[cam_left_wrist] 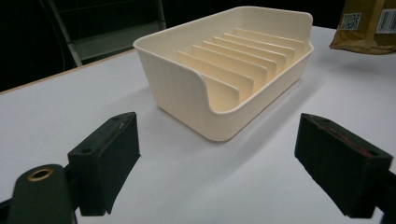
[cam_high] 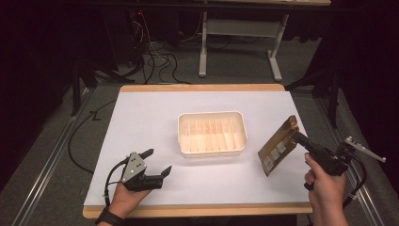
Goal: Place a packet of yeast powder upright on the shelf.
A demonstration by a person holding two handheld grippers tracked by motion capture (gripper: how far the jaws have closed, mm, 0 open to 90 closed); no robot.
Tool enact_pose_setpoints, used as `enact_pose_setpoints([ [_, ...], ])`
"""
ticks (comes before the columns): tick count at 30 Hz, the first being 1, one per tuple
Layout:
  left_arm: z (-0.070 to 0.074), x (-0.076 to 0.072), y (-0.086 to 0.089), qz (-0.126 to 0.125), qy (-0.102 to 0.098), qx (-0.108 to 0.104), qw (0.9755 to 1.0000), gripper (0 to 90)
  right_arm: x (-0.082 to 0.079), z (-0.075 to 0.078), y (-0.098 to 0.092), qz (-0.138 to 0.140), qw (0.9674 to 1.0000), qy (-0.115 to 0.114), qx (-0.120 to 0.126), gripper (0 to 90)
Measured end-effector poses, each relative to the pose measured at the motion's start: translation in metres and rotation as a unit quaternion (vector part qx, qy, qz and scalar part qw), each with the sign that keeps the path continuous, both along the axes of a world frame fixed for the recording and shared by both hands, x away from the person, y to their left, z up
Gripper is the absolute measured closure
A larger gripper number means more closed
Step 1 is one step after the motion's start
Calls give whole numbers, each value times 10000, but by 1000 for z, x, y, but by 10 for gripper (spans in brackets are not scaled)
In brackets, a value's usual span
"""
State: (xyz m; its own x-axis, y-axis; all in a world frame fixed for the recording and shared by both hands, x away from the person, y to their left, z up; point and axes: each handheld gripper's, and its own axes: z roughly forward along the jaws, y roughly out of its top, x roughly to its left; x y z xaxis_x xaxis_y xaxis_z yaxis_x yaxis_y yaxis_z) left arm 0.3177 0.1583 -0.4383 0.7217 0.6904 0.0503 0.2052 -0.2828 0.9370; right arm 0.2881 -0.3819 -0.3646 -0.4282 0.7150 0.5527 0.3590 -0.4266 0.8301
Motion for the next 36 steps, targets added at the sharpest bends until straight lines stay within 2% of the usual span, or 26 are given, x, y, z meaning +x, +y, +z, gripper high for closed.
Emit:
enact_pose_setpoints([
  [5,0,0,0,-1,3,-9,10000,144,0,-8,-4,-144,9998,133,-39,900],
  [7,0,0,0,-11,2,-8,10000,144,5,-15,2,-138,9995,273,-61,900],
  [11,0,0,1,-12,-2,-2,10000,144,11,-20,9,-113,9994,323,-70,900],
  [19,1,0,1,-25,-5,-15,10000,144,20,-24,26,20,9996,267,-28,900],
  [26,0,0,0,-49,2,-7,10000,144,21,-28,30,158,9993,286,167,899],
  [36,0,0,0,-35,7,6,10000,144,15,-19,21,-37,10000,87,-23,900],
])
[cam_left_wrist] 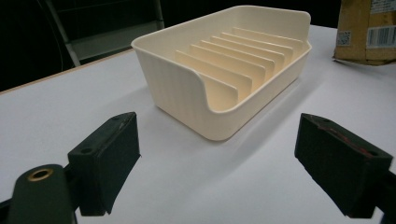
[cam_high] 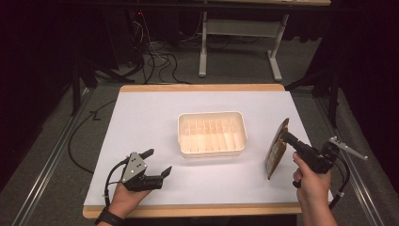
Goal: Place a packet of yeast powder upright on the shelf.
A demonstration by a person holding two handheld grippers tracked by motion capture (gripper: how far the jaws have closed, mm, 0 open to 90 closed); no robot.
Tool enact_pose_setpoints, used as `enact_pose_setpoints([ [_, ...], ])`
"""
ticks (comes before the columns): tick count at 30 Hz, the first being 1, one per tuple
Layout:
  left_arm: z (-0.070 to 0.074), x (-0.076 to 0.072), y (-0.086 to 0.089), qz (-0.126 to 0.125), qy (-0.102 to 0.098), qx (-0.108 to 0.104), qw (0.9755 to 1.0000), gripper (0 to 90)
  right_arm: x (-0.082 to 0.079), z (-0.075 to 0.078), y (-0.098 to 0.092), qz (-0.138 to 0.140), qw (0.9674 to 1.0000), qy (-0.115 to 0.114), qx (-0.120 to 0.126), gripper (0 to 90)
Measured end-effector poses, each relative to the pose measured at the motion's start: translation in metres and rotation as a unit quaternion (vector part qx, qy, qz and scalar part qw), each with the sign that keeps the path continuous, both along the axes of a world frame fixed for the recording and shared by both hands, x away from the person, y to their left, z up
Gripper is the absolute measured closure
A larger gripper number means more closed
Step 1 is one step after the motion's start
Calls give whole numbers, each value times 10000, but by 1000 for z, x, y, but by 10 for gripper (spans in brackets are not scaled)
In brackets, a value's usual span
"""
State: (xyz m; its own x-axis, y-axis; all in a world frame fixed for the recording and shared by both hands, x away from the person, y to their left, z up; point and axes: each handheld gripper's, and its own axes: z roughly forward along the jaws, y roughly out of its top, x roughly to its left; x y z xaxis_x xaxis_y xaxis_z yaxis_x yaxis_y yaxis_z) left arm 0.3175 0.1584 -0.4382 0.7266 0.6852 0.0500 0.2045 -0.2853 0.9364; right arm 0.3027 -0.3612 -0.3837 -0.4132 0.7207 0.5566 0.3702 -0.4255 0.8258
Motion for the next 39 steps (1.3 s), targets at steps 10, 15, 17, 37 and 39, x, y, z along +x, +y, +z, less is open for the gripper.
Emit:
enact_pose_setpoints([
  [10,0,0,1,26,-18,-37,10000,144,-3,10,11,149,9997,-178,-80,900],
  [15,0,-1,2,31,-13,-55,10000,144,-1,19,18,245,9992,-286,-106,900],
  [17,1,-1,3,39,-16,-64,10000,144,-1,23,19,272,9990,-332,-120,900],
  [37,3,-2,6,94,-43,-141,9998,144,6,62,37,531,9964,-610,-262,900],
  [39,3,-2,6,87,-45,-123,9999,144,7,65,40,580,9961,-621,-256,900],
])
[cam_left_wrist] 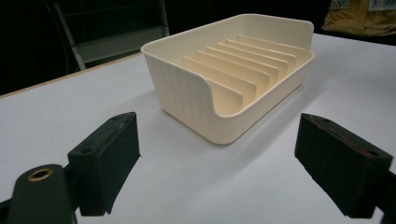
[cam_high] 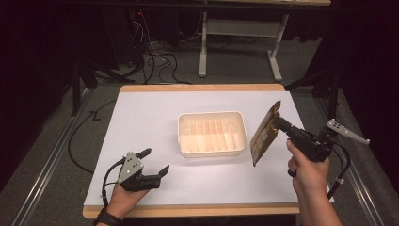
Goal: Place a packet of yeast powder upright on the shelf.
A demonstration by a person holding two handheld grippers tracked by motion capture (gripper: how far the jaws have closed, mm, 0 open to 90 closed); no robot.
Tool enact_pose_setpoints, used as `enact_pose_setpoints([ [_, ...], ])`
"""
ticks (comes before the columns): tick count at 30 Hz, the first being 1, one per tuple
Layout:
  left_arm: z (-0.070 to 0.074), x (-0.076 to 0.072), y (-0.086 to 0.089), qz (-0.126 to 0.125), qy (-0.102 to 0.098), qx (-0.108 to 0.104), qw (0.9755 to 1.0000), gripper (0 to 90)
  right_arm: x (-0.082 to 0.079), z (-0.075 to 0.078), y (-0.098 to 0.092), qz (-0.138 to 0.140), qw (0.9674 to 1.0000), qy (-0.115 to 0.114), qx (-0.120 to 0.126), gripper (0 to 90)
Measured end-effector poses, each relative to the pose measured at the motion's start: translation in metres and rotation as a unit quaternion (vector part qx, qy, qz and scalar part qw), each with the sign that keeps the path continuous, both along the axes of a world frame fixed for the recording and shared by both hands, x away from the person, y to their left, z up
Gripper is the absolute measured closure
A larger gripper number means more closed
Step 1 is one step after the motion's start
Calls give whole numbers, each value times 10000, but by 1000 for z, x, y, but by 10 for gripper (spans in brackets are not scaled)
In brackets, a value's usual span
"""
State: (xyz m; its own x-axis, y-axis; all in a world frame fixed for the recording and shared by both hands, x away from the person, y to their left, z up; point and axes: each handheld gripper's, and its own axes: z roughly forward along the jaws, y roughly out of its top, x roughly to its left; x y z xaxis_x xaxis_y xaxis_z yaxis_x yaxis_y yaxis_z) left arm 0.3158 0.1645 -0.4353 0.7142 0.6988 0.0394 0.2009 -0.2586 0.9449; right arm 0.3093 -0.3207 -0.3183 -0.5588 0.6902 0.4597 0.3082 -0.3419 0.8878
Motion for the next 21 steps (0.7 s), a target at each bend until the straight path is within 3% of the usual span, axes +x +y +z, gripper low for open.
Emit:
enact_pose_setpoints([
  [8,1,0,3,42,-12,-50,10000,144,3,13,13,185,9998,-117,-14,900],
  [21,5,-6,8,82,-37,-204,9998,144,26,7,33,292,9995,-19,-97,900],
])
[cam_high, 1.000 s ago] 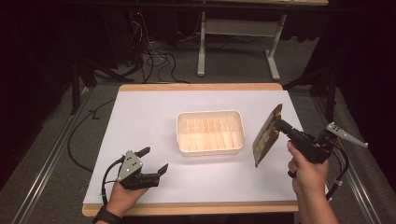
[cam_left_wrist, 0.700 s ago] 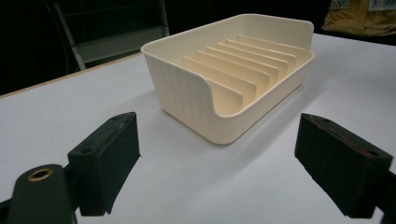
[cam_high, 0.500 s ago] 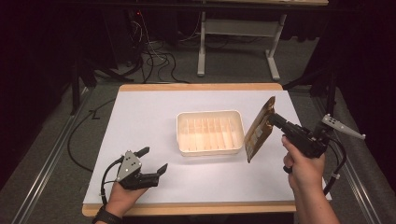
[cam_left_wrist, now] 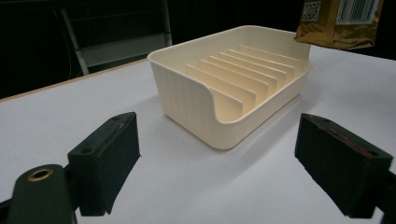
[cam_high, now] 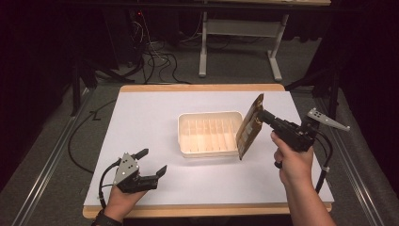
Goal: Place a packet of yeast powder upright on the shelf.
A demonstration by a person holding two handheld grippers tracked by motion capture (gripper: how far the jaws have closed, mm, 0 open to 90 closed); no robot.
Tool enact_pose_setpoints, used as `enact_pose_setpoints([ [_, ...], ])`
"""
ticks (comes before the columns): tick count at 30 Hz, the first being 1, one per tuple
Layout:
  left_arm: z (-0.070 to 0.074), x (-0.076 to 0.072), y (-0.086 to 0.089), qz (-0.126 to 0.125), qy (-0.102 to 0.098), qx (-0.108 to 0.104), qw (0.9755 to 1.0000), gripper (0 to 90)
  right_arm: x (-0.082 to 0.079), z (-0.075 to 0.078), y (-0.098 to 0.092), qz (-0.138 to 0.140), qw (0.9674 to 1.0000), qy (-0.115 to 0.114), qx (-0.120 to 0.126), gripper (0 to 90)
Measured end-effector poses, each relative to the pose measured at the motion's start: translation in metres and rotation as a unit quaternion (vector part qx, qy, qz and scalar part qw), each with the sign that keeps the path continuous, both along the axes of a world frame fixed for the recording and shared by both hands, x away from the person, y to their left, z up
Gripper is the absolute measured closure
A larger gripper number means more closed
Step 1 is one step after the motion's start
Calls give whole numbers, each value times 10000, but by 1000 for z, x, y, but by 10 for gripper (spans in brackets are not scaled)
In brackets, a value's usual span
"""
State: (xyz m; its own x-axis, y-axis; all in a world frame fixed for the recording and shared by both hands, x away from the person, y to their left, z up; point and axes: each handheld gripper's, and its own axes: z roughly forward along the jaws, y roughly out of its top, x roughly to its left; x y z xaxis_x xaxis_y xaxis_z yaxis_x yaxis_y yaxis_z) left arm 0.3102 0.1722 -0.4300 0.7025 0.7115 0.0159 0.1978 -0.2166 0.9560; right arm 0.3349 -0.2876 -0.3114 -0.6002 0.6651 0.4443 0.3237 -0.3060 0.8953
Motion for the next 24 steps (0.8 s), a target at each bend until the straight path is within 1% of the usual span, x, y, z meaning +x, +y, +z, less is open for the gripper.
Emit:
enact_pose_setpoints([
  [2,0,0,1,3,-16,-5,10000,144,5,-2,4,28,10000,30,10,900],
  [7,1,0,2,17,-14,10,10000,144,17,-3,12,44,10000,19,-50,900],
  [8,1,0,2,6,-18,15,10000,144,21,-3,14,55,10000,26,-77,900],
  [12,0,0,1,-2,33,34,10000,144,27,-5,18,52,9999,65,-115,900],
  [18,0,-2,3,43,43,43,10000,144,40,-8,24,80,9998,114,-141,900],
  [21,-2,0,3,31,70,66,9999,144,46,-10,29,101,9997,129,-173,900],
  [24,-3,1,1,20,69,84,9999,144,50,-11,32,106,9997,144,-180,900],
])
